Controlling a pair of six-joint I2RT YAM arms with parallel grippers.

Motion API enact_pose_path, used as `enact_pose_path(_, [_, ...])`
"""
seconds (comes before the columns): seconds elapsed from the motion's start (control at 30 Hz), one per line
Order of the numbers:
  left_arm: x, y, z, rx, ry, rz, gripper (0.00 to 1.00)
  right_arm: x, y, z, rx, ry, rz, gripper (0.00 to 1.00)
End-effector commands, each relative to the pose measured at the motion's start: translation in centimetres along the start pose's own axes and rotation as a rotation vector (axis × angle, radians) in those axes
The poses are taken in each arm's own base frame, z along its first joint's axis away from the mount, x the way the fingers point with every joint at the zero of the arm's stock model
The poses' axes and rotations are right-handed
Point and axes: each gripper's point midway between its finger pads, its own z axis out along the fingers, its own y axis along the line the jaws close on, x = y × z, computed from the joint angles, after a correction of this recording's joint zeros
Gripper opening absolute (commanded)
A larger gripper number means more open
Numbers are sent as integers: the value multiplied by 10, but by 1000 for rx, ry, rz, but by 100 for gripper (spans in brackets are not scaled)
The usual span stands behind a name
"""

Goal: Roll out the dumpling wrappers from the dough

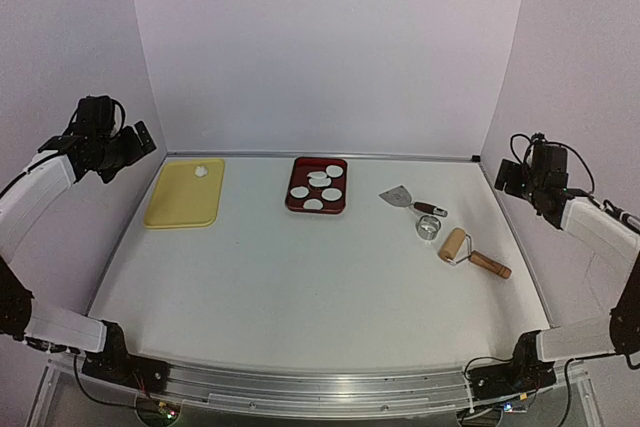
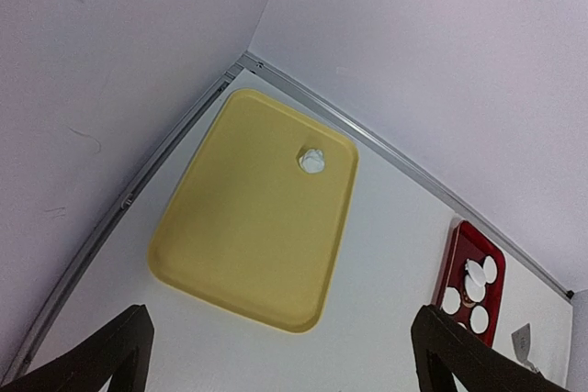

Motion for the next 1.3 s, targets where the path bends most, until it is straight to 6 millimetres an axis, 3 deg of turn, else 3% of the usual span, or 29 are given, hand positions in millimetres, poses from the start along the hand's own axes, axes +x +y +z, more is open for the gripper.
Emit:
enact_pose_path(0.0, [14,-3,24,-4,73,-31,100,-19,-15,-11,88,-17,66,98])
enact_pose_path(0.17, [50,-30,83,42,233,52,99,-11,-9,-2,84,109,17,98])
enact_pose_path(0.4, [129,-71,168,-16,481,279,97,8,12,2,-28,200,44,98])
enact_pose_path(0.57, [163,-68,206,-65,561,320,81,9,16,-4,-65,201,53,92])
enact_pose_path(0.63, [175,-62,217,-90,585,341,67,9,16,-6,-66,201,53,88])
enact_pose_path(0.83, [195,-54,224,-133,611,414,36,12,15,-8,-62,208,68,84])
enact_pose_path(1.07, [218,-37,207,-179,653,452,3,11,21,-1,-76,223,92,84])
enact_pose_path(1.27, [231,-31,170,-190,671,416,0,13,32,4,-128,249,93,85])
